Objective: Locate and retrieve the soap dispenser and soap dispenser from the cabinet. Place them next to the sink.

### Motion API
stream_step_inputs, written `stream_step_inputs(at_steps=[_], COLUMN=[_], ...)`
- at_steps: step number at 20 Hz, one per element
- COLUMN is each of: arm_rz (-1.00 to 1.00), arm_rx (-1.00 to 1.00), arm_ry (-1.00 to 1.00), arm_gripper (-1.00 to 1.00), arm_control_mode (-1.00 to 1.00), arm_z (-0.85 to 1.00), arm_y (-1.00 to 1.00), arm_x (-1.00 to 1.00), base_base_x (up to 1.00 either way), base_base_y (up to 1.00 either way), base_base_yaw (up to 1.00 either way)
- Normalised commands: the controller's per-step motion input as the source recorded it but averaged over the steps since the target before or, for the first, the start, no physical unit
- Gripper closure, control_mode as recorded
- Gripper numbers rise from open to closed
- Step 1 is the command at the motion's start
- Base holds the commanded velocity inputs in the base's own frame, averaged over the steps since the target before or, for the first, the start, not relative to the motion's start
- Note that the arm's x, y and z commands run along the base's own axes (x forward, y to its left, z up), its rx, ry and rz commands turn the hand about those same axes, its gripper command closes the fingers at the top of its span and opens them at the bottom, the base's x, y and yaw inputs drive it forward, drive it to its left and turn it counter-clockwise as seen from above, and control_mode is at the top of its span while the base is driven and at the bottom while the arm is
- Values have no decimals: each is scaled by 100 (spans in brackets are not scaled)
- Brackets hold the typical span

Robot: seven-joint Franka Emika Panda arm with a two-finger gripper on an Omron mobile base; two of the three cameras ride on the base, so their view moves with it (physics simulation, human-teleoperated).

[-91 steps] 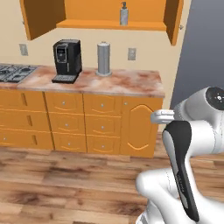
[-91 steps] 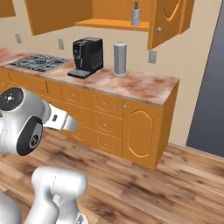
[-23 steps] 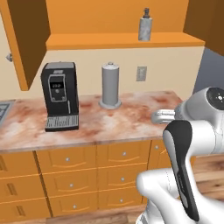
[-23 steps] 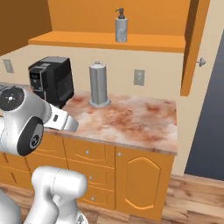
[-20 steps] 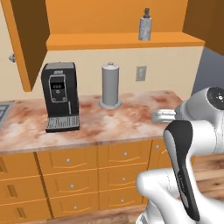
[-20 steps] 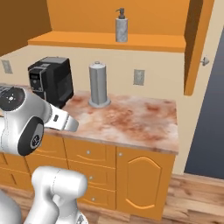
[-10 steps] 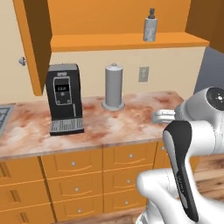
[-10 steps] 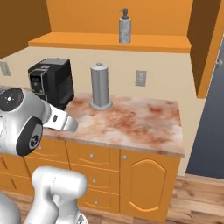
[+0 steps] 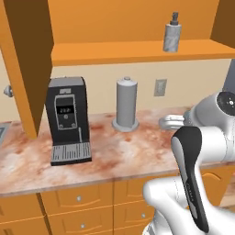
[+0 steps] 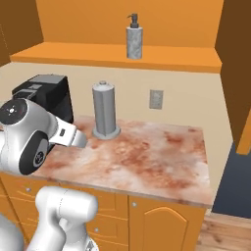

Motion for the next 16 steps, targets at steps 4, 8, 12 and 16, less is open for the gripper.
stream_step_inputs(at_steps=[4, 8, 12, 16], arm_rz=[0, 0, 0, 0], arm_rx=[0, 0, 0, 0], arm_ry=[0, 0, 0, 0], arm_gripper=[-100, -100, -100, -100], arm_control_mode=[100, 100, 100, 100], arm_z=[0, 0, 0, 0], arm_y=[0, 0, 0, 0], arm_x=[0, 0, 0, 0], base_base_x=[64, 53, 42, 17], base_base_y=[1, -1, 0, 0], base_base_yaw=[5, 8, 2, 1])
